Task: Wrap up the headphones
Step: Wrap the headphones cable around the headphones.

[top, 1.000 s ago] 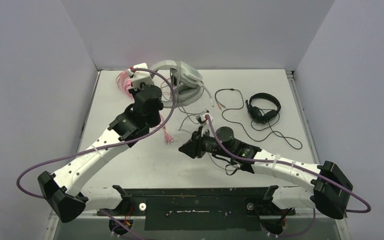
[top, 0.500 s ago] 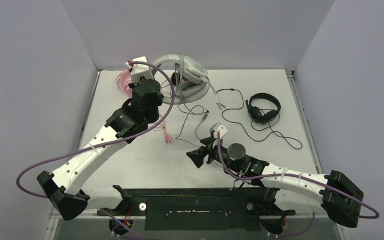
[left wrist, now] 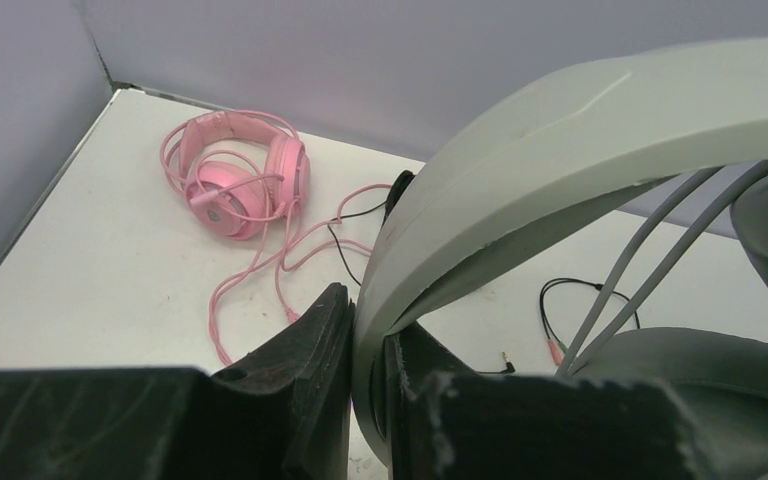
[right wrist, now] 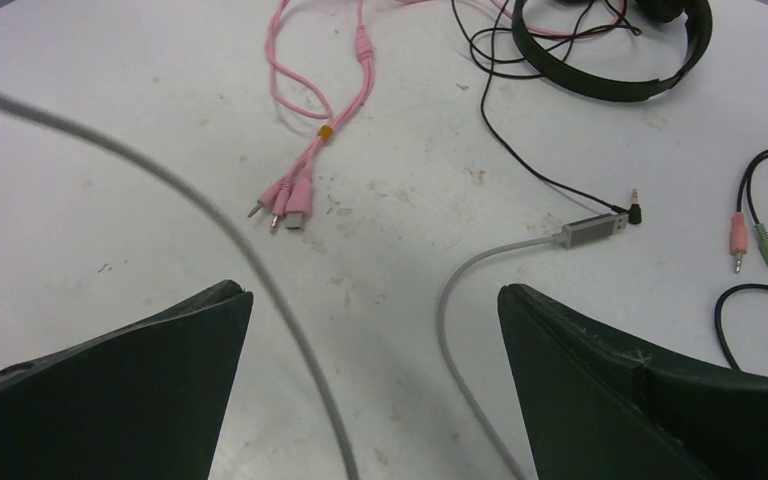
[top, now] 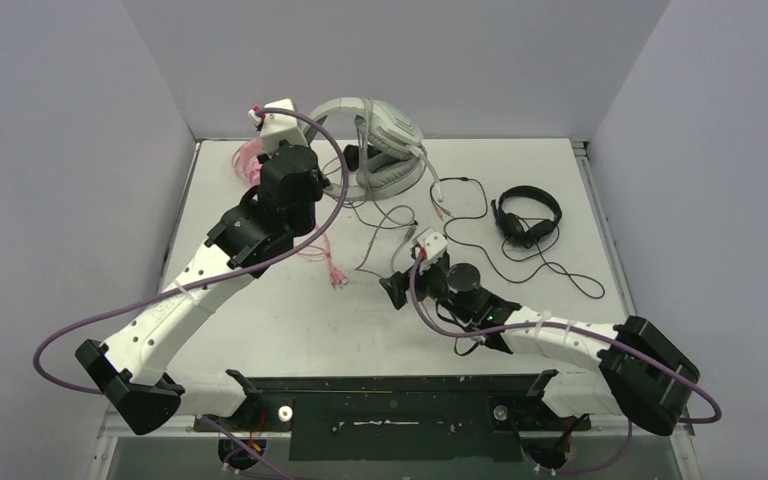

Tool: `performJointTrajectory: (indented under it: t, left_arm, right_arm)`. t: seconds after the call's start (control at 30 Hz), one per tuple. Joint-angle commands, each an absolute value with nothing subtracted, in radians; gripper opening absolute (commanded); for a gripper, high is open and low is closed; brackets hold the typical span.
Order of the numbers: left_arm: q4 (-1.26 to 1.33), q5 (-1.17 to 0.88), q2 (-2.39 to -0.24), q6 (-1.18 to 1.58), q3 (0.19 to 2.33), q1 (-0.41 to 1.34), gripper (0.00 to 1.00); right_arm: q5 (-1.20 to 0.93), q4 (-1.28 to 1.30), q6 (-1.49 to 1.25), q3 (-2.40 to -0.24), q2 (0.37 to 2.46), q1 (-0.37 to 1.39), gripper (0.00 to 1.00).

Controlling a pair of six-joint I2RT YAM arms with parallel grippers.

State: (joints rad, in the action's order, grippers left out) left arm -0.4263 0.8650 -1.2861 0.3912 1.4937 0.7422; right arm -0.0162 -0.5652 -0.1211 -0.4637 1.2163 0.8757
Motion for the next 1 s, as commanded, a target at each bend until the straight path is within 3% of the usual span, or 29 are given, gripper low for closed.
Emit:
performJointTrajectory:
  t: [0.0, 0.33, 0.53, 0.63, 0.97]
  left_arm:
    - [-0.356, 0.834, -1.290, 0.451, 1.594, 0.722, 0.00]
    - [-0.431, 0.698, -1.349, 0.535, 1.708, 0.620, 0.00]
    - [-0.441, 0.624, -1.380, 0.573, 1.755, 0.558, 0.00]
    - [-0.469, 0.558, -1.412, 0.623, 1.795, 0.496, 0.00]
    - [-0.478, 0.179, -1.509, 0.825, 1.908, 0.224, 0.00]
  right_arm:
    - [-0.062, -0.631, -0.070, -0.583, 1.315, 0.835, 1.00]
    - [-0.223, -0.741, -0.109, -0.672, 1.556, 0.804, 0.87]
    - [-0.244, -0.765, -0.167, -0.638, 1.580, 0.804, 0.21]
    - [-0.278, -0.808, -0.226, -0.569, 1.564, 0.808, 0.01]
    - [-0.267, -0.925, -0.411, -0.339, 1.535, 0.839, 0.00]
